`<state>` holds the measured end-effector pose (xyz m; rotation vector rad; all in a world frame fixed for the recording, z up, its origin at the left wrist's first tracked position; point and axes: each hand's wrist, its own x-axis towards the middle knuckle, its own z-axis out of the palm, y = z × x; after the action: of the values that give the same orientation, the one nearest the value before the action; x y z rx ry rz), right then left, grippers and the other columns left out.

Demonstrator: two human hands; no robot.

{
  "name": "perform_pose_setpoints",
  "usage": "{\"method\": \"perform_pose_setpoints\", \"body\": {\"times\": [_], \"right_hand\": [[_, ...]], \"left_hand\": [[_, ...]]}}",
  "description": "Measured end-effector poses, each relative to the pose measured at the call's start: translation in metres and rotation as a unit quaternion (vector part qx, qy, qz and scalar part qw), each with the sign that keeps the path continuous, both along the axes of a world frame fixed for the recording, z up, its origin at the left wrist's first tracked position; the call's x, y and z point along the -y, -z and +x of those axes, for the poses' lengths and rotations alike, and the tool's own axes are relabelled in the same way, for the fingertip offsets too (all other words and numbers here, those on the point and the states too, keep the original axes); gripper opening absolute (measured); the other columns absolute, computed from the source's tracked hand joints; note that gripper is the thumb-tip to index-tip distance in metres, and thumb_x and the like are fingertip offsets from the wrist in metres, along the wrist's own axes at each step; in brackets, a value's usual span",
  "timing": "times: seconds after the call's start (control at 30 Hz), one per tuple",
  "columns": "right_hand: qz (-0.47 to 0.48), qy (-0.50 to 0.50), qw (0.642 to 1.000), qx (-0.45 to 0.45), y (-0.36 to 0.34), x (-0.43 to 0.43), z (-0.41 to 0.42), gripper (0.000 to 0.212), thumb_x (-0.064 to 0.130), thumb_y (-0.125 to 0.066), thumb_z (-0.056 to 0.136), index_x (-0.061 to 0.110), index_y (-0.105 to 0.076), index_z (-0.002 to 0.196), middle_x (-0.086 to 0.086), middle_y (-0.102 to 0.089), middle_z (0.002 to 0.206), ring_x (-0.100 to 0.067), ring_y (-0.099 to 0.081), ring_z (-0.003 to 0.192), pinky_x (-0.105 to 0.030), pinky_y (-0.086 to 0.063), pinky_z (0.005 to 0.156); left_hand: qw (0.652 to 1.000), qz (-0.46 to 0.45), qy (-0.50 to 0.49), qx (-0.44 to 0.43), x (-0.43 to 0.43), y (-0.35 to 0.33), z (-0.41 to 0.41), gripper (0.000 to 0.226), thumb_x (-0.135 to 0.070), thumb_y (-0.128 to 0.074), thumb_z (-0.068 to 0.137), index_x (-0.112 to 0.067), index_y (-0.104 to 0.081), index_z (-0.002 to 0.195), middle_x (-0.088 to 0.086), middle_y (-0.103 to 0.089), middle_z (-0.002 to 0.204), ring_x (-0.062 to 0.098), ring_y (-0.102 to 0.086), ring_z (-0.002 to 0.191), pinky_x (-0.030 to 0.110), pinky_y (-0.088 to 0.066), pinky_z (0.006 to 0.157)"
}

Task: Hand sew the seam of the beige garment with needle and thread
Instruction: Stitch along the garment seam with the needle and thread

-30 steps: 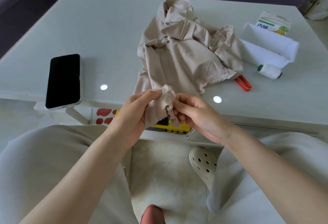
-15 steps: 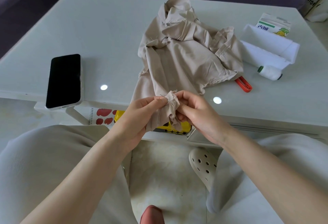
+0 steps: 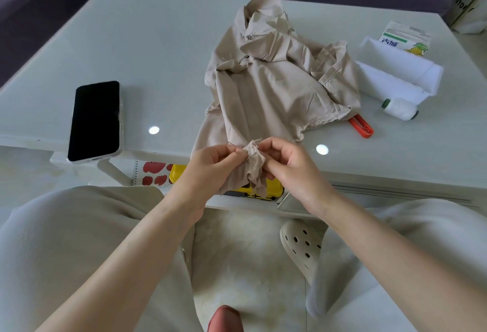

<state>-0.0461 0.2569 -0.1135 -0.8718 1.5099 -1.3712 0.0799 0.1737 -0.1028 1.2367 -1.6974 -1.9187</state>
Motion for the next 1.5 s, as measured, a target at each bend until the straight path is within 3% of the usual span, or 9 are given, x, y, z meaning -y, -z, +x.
{"method": "perform_pose_setpoints", "body": {"times": [0.23, 0.53, 0.63, 0.73, 0.87, 1.03, 1.3, 1.4, 1.5], "right_hand": [[0.021, -0.009, 0.999, -0.033, 0.0, -0.001, -0.003, 0.015, 0.007, -0.052, 0.095, 0.011, -0.063, 0.086, -0.001, -0.063, 0.071, -0.003, -0.052, 0.057, -0.013, -0.043, 0.058], [0.017, 0.002, 0.996, -0.084, 0.0, -0.001, -0.002, 0.017, 0.0, -0.05, 0.094, 0.008, -0.064, 0.094, 0.0, -0.064, 0.077, -0.003, -0.056, 0.063, -0.013, -0.047, 0.061], [-0.015, 0.047, 0.981, -0.187, 0.002, -0.003, -0.003, 0.017, 0.005, -0.052, 0.094, 0.018, -0.059, 0.102, 0.003, -0.062, 0.097, -0.006, -0.058, 0.079, -0.022, -0.052, 0.073], [-0.093, 0.092, 0.946, -0.296, 0.001, -0.005, -0.003, 0.019, 0.021, -0.05, 0.094, 0.02, -0.058, 0.111, 0.0, -0.054, 0.108, -0.009, -0.052, 0.093, -0.015, -0.043, 0.084], [-0.137, 0.061, 0.908, -0.392, 0.004, -0.005, -0.001, 0.025, 0.028, -0.052, 0.091, 0.015, -0.067, 0.106, 0.0, -0.051, 0.112, -0.01, -0.05, 0.108, -0.019, -0.037, 0.096], [-0.159, 0.059, 0.906, -0.388, 0.006, -0.003, -0.001, 0.017, 0.022, -0.057, 0.089, 0.013, -0.071, 0.092, 0.004, -0.055, 0.099, -0.009, -0.055, 0.097, -0.017, -0.041, 0.087], [-0.143, 0.071, 0.904, -0.396, 0.003, -0.005, 0.001, 0.018, 0.026, -0.055, 0.09, 0.014, -0.068, 0.091, 0.008, -0.048, 0.104, -0.012, -0.05, 0.103, -0.02, -0.039, 0.091], [-0.138, 0.081, 0.922, -0.352, -0.001, -0.006, 0.001, 0.015, 0.031, -0.053, 0.089, 0.022, -0.065, 0.09, 0.011, -0.048, 0.106, -0.016, -0.049, 0.108, -0.02, -0.036, 0.095], [-0.157, 0.08, 0.948, -0.265, -0.005, -0.006, 0.0, 0.006, 0.029, -0.051, 0.091, 0.03, -0.057, 0.091, 0.005, -0.054, 0.107, -0.011, -0.052, 0.108, -0.02, -0.037, 0.095]], "left_hand": [[0.999, 0.009, -0.018, -0.026, 0.002, -0.003, 0.0, 0.024, -0.029, -0.052, 0.095, -0.015, -0.067, 0.081, -0.001, -0.062, 0.069, 0.01, -0.055, 0.058, 0.023, -0.043, 0.052], [1.0, -0.019, 0.009, 0.001, -0.002, -0.003, -0.002, 0.022, -0.025, -0.054, 0.094, -0.016, -0.066, 0.079, 0.0, -0.063, 0.07, 0.01, -0.057, 0.061, 0.024, -0.047, 0.06], [1.0, -0.018, -0.002, -0.001, -0.002, -0.004, -0.003, 0.024, -0.025, -0.052, 0.095, -0.009, -0.069, 0.09, 0.008, -0.066, 0.082, 0.018, -0.059, 0.073, 0.035, -0.046, 0.069], [1.0, -0.018, -0.006, 0.002, -0.003, -0.003, -0.003, 0.025, -0.025, -0.052, 0.096, -0.006, -0.068, 0.094, 0.01, -0.065, 0.084, 0.02, -0.059, 0.075, 0.034, -0.044, 0.068], [0.999, -0.036, 0.014, 0.006, -0.004, -0.002, -0.004, 0.024, -0.026, -0.052, 0.095, -0.009, -0.068, 0.095, 0.011, -0.068, 0.086, 0.014, -0.06, 0.073, 0.027, -0.048, 0.065], [0.998, -0.048, 0.039, 0.002, -0.006, -0.001, -0.005, 0.022, -0.023, -0.05, 0.096, -0.01, -0.068, 0.094, 0.001, -0.066, 0.077, 0.001, -0.057, 0.06, 0.01, -0.04, 0.049], [0.998, -0.046, 0.044, -0.002, -0.006, -0.003, -0.005, 0.022, -0.025, -0.053, 0.095, -0.009, -0.067, 0.092, 0.007, -0.069, 0.079, 0.006, -0.06, 0.067, 0.013, -0.045, 0.056], [0.998, -0.035, 0.045, 0.002, -0.006, -0.002, -0.006, 0.021, -0.027, -0.054, 0.095, -0.011, -0.067, 0.088, 0.014, -0.068, 0.085, 0.015, -0.059, 0.076, 0.023, -0.047, 0.067], [0.999, -0.031, 0.042, 0.01, -0.006, -0.001, -0.006, 0.02, -0.024, -0.053, 0.095, -0.015, -0.064, 0.081, 0.007, -0.063, 0.08, 0.016, -0.055, 0.075, 0.02, -0.044, 0.062]]}}
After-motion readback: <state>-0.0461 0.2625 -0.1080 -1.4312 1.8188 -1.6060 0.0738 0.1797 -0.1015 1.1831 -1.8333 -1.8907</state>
